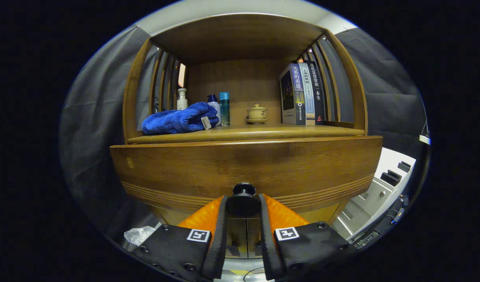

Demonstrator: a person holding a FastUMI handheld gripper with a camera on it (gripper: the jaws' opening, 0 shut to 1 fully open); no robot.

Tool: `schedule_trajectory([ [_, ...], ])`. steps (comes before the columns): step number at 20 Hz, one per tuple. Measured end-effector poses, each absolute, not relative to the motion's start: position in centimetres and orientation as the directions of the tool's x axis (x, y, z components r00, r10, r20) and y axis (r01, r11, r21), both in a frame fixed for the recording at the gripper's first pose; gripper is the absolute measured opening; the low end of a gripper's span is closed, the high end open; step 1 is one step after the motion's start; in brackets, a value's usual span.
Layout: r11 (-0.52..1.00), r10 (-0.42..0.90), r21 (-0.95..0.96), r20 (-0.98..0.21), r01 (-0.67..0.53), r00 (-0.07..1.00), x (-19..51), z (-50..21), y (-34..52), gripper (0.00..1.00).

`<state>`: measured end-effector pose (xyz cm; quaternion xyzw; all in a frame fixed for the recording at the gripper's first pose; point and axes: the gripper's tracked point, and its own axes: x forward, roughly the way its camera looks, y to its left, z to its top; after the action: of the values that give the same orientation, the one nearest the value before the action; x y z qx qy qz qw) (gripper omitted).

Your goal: Pull open the drawer, take out the items inside it, and place them on the countertop above the cabinet.

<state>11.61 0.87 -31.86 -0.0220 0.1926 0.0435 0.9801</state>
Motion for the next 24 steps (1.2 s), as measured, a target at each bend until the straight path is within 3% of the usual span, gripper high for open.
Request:
schedule_trajectory([
  [24,0.989,0.129,-0.009,-0.439,-0.148,0.889,0.3,-30.0,0.8,0.47],
])
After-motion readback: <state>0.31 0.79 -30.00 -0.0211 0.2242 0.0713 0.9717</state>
